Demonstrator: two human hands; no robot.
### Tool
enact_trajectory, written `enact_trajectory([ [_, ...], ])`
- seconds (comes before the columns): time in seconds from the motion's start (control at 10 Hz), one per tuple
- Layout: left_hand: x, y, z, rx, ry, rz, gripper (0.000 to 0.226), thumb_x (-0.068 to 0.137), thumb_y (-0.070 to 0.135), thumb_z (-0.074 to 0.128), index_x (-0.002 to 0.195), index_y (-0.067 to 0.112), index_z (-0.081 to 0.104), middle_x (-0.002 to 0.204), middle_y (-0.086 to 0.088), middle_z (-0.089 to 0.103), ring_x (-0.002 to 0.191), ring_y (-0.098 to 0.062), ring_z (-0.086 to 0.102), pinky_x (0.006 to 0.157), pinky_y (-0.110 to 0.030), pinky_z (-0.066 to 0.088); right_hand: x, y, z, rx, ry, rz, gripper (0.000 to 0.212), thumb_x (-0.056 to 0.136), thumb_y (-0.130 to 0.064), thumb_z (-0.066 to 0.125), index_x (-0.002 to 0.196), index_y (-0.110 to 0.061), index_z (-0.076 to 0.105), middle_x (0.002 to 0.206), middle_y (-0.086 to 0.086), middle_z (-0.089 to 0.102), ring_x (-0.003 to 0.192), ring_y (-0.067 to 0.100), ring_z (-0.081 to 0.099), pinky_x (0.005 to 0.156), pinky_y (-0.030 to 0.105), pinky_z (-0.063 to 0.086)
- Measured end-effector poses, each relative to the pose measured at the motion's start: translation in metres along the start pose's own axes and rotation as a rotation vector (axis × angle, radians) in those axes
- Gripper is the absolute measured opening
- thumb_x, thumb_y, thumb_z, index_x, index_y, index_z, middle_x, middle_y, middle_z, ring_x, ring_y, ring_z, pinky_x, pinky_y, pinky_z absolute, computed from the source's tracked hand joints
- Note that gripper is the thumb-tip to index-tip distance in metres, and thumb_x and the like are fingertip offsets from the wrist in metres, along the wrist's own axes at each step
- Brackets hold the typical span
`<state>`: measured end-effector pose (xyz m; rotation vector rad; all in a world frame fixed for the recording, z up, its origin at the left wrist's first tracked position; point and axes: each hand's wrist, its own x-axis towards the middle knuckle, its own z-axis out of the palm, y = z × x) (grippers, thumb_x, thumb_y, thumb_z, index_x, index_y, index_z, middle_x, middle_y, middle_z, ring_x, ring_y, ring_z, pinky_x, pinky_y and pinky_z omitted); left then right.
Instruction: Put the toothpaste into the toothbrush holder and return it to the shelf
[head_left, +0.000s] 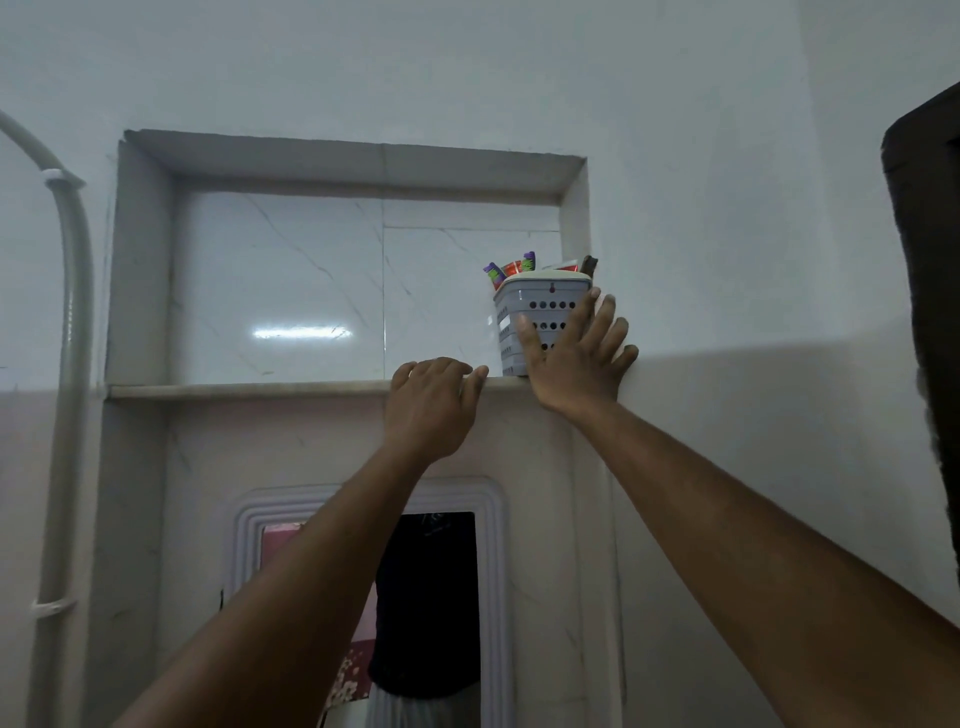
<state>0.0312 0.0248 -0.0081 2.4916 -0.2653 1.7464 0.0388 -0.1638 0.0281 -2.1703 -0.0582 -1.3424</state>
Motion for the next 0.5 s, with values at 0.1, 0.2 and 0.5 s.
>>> enact_trajectory([
  [0.1,0.000,0.000,-0.001,-0.081,-0.029,-0.018,0.057,0.111,0.059,0.031,0.131,0.025,0.073,0.131,0.005,0.076,0.127,-0.020,0.067,0.117,-0.043,0.038,0.000,0.008,-0.001,0.009,0.022,-0.038,0.108,0.107,-0.083,0.031,0.180,-0.010,-0.001,0.187,0.017,0.000,0.171,0.043,0.007,0.133,0.064,0.011],
  [0.2,-0.007,0.001,-0.009,-0.200,-0.031,-0.034,0.051,0.111,0.055,0.041,0.139,0.022,0.068,0.138,0.000,0.073,0.130,-0.025,0.065,0.117,-0.043,0.040,-0.005,0.017,-0.005,0.057,0.071,-0.078,0.101,0.107,-0.079,0.043,0.177,-0.011,0.019,0.182,0.021,0.016,0.166,0.043,0.019,0.130,0.062,0.019],
  [0.5,-0.026,0.012,-0.063,-0.373,0.042,-0.107,0.051,0.109,0.056,0.048,0.144,0.022,0.063,0.145,0.003,0.067,0.135,-0.020,0.061,0.113,-0.047,0.048,-0.029,0.009,-0.040,0.491,0.275,-0.217,0.058,0.105,-0.058,0.065,0.138,-0.011,0.071,0.134,0.009,0.070,0.126,0.030,0.063,0.105,0.047,0.053],
])
